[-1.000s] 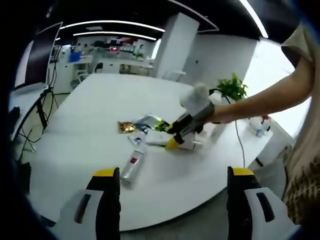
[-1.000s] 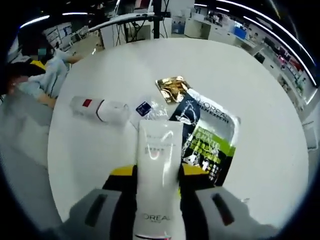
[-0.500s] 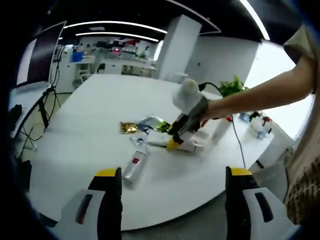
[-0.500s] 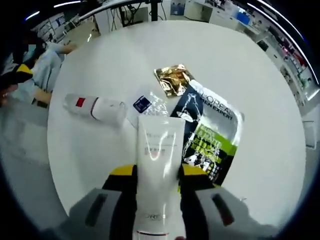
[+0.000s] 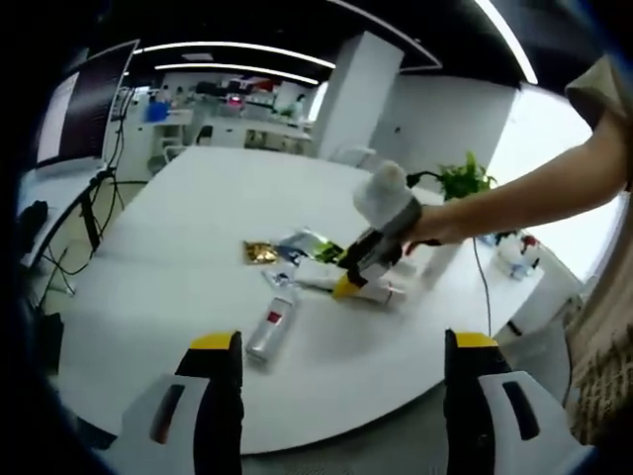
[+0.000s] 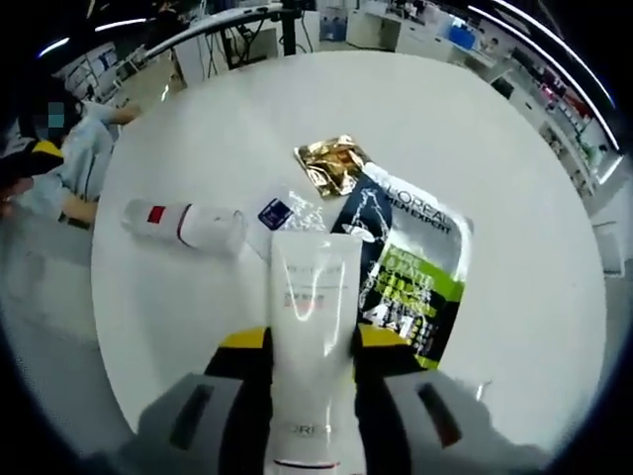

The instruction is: Arrange the skincare products in the storage area until every visible bottle or jar stands upright without overlapping.

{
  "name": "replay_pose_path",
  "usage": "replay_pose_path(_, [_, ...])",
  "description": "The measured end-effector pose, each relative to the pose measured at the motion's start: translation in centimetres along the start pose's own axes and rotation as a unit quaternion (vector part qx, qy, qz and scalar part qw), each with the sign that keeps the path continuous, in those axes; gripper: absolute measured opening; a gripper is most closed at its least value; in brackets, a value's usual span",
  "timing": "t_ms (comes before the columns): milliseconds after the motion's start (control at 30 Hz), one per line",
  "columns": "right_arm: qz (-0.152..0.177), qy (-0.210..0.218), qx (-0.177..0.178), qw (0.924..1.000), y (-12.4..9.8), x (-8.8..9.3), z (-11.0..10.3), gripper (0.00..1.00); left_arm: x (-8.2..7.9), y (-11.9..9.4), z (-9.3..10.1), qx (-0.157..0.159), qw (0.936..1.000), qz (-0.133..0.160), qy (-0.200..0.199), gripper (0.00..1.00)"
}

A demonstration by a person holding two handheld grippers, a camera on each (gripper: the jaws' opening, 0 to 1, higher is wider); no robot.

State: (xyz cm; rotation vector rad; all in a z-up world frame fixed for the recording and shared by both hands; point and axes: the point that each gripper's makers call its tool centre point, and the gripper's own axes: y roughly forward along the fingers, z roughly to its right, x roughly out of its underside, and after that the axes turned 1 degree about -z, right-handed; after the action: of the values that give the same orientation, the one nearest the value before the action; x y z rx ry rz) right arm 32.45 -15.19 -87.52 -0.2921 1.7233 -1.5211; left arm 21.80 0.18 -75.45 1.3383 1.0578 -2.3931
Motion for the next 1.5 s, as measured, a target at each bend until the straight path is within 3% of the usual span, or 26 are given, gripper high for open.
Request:
replay_pose_path(267, [0.046, 0.009, 0.015, 0.9988, -2.1, 0.2, 0.0, 0.31, 0.4, 0.1, 0.2, -0.001, 0.9999, -0.01, 0.013, 0.81])
replay_pose_path(400, [0.094, 0.055, 0.016, 0.9939, -3.8, 0.0, 0.4, 0.3, 0.8, 0.3, 0.4, -0.003, 0.9994, -0.02, 0.028, 0.82])
replay_pose_path(567, [0.114, 0.064, 0.035, 0.9908, -5.5, 0.4, 1.0, 0.3, 1.0, 0.2, 0.5, -0.002, 0.9989, -0.028, 0.036, 0.82])
replay_pose_path(867, [0.164, 0.094, 0.069, 0.9796, -8.9, 1.2, 1.7, 0.3, 1.7, 0.4, 0.9, 0.003, 0.9968, -0.05, 0.063, 0.82])
replay_pose_path(1233, [0.215, 0.116, 0.094, 0.9652, -13.3, 3.6, 1.6, 0.3, 2.6, 0.6, 1.8, 0.02, 0.9929, -0.076, 0.089, 0.81])
replay_pose_path(1500, [0.257, 0.139, 0.113, 0.9496, -16.3, 5.4, 0.7, 0.3, 3.1, 0.8, 2.7, 0.043, 0.9904, -0.093, 0.092, 0.83])
